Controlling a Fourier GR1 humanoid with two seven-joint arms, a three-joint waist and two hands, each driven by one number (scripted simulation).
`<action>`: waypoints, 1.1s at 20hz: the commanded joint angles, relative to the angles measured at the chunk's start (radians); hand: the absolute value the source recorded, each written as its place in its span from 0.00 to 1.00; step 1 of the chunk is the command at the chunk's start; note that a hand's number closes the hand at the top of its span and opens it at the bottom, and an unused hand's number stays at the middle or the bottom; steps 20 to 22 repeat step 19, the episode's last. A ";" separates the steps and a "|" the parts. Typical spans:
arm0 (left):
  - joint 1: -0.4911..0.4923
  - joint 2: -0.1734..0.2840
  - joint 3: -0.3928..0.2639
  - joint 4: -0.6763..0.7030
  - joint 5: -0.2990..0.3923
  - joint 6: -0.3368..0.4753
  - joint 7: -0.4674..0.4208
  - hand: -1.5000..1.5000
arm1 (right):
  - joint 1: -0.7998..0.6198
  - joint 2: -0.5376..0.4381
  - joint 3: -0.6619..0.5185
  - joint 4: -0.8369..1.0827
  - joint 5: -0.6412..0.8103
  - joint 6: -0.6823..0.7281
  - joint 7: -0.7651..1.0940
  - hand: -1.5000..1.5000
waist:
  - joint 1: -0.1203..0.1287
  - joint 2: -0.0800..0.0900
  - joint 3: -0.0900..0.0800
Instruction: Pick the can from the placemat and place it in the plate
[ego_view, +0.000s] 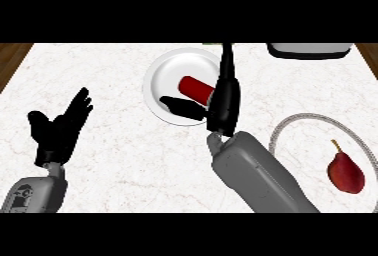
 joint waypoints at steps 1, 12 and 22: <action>0.006 -0.036 -0.008 0.031 -0.035 0.023 -0.055 0.50 | 0.113 -0.022 -0.034 -0.082 -0.048 0.050 -0.124 0.00 | -0.007 0.000 0.000; 0.007 -0.020 0.015 -0.103 -0.023 -0.006 0.089 0.50 | 0.290 -0.039 -0.100 -0.254 0.080 0.175 -0.076 0.00 | -0.008 -0.003 0.000; -0.028 -0.031 0.056 0.113 -0.036 -0.035 -0.073 0.50 | 0.389 -0.088 -0.177 -0.288 0.016 0.281 -0.157 0.00 | -0.011 0.000 0.000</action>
